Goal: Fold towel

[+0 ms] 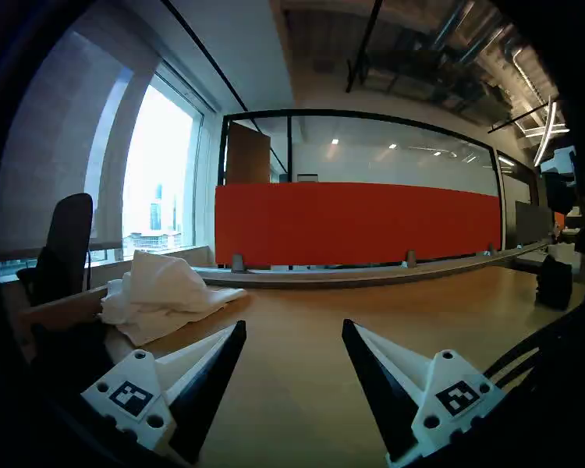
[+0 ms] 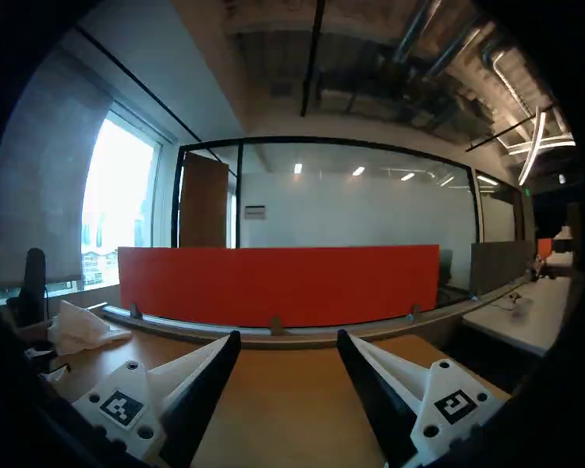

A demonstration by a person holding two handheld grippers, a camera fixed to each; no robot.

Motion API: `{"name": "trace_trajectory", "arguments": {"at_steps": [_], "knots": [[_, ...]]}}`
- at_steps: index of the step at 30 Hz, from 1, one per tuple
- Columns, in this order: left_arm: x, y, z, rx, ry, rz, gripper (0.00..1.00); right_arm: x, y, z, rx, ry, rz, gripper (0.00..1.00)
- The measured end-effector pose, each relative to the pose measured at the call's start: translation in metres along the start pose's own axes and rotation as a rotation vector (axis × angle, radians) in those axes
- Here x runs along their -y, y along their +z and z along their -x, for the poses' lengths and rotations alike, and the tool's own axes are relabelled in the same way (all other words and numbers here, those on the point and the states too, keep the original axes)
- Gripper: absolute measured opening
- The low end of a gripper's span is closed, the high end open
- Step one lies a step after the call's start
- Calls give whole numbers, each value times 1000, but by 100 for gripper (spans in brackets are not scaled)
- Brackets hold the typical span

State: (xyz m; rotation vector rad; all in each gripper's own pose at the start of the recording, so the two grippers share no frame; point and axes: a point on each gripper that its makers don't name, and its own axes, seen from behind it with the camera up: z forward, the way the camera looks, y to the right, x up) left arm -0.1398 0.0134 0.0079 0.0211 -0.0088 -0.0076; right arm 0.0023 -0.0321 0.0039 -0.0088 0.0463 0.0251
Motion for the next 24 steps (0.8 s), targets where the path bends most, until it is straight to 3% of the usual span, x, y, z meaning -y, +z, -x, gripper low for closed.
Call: {"name": "trace_trajectory", "arguments": {"at_steps": [9,18,24], "knots": [[0,0,2,2,1,0,91,-2,3,3,-3,-7,-6,96],[0,1,1,2,1,0,92,3,3,3,-27,-68,-35,96],[0,1,2,2,1,0,92,0,4,20,-30,-43,-37,96]]}}
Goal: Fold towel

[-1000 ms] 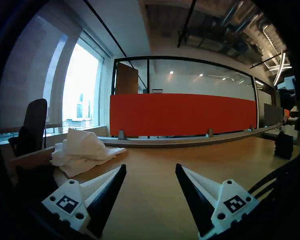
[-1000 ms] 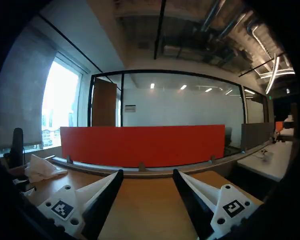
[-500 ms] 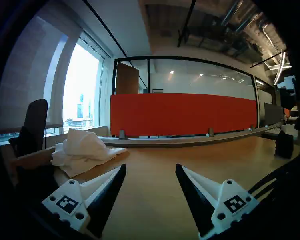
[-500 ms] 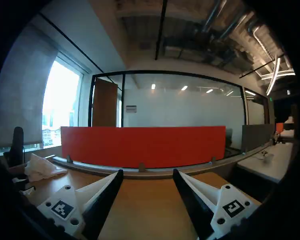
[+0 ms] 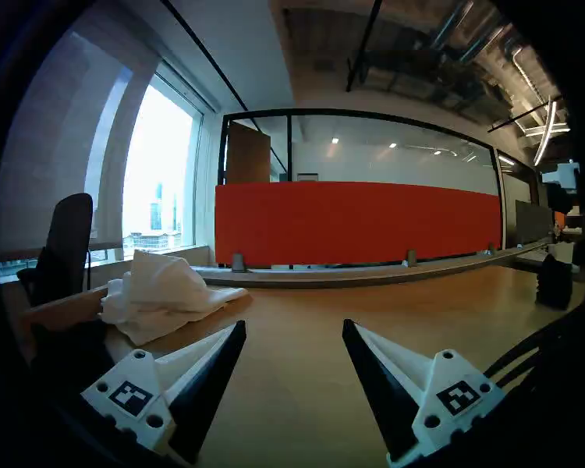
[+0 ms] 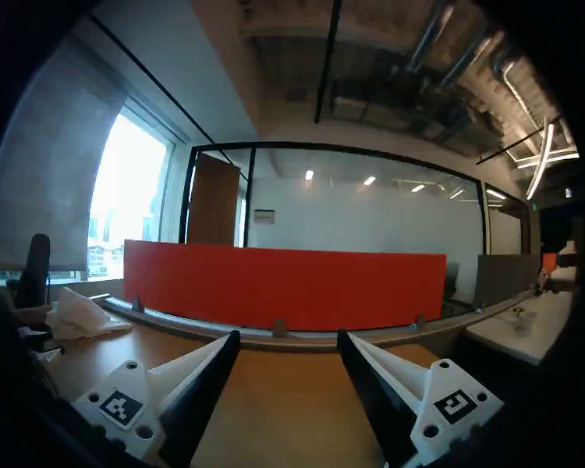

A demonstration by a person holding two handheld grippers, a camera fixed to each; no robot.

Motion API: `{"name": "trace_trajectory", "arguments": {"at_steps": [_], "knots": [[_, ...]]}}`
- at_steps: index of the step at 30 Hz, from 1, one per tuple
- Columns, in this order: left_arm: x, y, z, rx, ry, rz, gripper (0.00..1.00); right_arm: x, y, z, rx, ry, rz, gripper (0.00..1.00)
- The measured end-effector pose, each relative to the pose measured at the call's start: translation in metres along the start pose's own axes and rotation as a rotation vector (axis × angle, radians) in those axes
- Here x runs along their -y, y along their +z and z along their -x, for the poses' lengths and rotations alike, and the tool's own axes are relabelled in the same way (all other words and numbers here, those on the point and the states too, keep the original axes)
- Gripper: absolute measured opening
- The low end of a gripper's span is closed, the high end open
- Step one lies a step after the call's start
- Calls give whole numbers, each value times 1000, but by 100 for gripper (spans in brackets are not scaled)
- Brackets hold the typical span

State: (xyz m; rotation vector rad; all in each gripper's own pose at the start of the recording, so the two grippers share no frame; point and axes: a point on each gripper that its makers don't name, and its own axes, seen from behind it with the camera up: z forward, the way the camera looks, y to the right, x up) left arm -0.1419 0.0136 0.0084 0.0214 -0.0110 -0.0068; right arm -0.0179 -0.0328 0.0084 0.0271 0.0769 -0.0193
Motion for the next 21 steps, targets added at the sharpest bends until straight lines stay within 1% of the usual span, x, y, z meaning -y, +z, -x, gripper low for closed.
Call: {"name": "trace_trajectory", "arguments": {"at_steps": [7,13,21], "knots": [[0,-1,1,0,0,0,92,-19,-2,35,10,23,27,96],[0,-1,1,0,0,0,92,-30,-5,65,21,43,26,99],[0,-1,2,0,0,0,92,-46,-13,101,49,61,44,99]]}}
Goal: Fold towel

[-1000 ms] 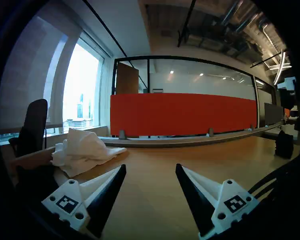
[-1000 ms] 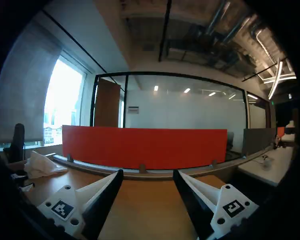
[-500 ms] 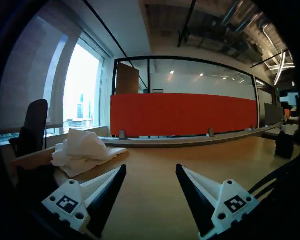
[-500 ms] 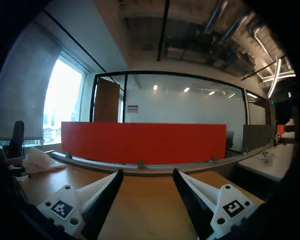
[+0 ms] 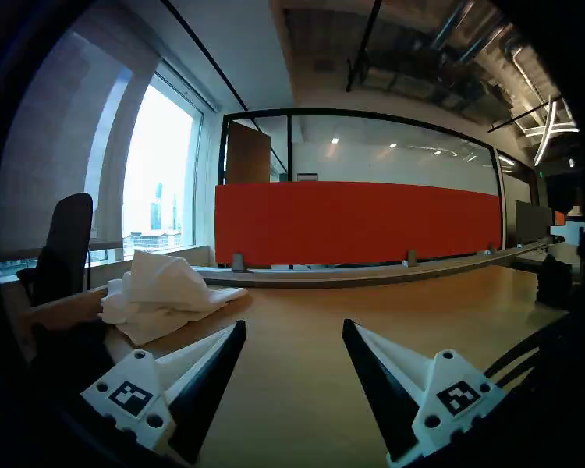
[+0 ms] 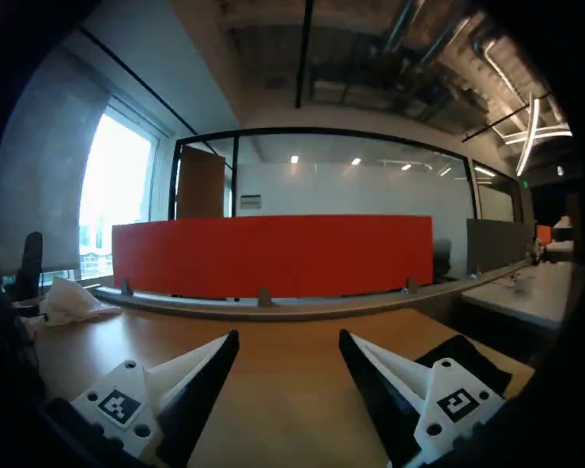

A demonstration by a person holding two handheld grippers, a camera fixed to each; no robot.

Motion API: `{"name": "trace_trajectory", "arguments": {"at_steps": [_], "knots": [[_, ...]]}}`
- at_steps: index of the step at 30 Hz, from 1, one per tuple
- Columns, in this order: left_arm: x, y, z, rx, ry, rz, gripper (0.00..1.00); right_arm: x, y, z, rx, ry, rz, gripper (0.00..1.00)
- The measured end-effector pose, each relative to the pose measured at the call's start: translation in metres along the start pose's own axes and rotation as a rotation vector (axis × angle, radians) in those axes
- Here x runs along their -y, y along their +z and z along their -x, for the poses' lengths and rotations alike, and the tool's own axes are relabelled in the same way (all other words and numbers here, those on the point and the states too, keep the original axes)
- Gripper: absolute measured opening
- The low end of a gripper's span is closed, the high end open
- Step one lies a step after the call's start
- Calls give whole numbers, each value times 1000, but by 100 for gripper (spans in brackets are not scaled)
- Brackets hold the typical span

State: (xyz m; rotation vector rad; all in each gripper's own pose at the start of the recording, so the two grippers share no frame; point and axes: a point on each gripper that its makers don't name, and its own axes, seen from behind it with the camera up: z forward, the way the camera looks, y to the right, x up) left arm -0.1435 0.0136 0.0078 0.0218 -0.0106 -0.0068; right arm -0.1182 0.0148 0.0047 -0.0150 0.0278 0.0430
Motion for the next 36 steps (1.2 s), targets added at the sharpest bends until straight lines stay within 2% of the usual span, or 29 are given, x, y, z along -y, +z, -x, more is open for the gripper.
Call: {"name": "trace_trajectory", "arguments": {"at_steps": [6,24,36], "knots": [[0,0,0,0,0,0,92,-6,-3,15,-3,7,0,99],[-1,0,1,0,0,0,92,-11,6,50,15,8,6,99],[0,0,1,0,0,0,92,-7,7,58,23,1,-1,99]]}}
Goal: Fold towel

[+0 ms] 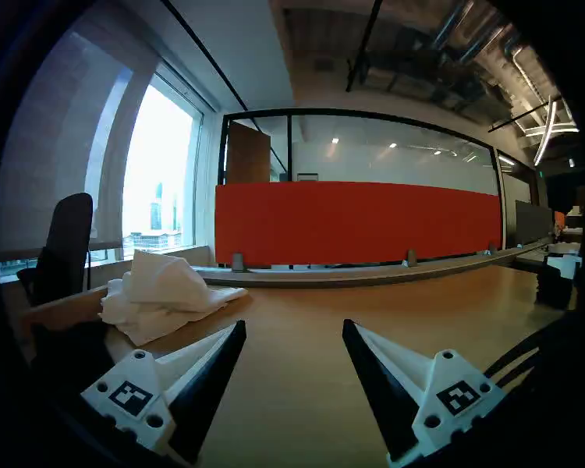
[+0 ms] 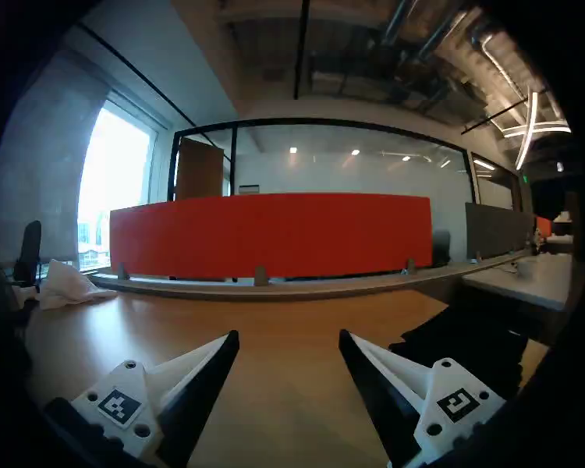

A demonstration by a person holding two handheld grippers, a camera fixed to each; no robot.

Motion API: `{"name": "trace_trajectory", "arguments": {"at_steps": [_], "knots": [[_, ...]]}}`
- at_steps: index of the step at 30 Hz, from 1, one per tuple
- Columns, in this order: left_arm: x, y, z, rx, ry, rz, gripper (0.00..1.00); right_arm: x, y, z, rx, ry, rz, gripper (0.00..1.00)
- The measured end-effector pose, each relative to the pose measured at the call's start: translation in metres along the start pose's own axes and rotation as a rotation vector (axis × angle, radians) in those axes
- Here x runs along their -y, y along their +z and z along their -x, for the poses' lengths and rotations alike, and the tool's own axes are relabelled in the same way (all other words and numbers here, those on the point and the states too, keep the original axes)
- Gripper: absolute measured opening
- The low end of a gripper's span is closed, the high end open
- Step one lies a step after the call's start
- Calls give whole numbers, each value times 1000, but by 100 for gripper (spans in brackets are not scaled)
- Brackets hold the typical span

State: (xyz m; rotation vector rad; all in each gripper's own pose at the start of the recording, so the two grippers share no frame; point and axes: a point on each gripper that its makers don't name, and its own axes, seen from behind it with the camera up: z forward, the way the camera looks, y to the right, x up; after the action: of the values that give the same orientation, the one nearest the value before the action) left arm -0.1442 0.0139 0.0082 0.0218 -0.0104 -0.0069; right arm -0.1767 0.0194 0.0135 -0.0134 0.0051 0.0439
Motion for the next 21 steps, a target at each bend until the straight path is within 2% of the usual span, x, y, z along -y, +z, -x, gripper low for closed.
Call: {"name": "trace_trajectory", "arguments": {"at_steps": [12,21], "knots": [[0,0,0,0,0,0,92,8,-1,6,15,-29,-12,99],[0,0,0,0,0,0,92,7,-2,4,1,-27,-7,99]]}}
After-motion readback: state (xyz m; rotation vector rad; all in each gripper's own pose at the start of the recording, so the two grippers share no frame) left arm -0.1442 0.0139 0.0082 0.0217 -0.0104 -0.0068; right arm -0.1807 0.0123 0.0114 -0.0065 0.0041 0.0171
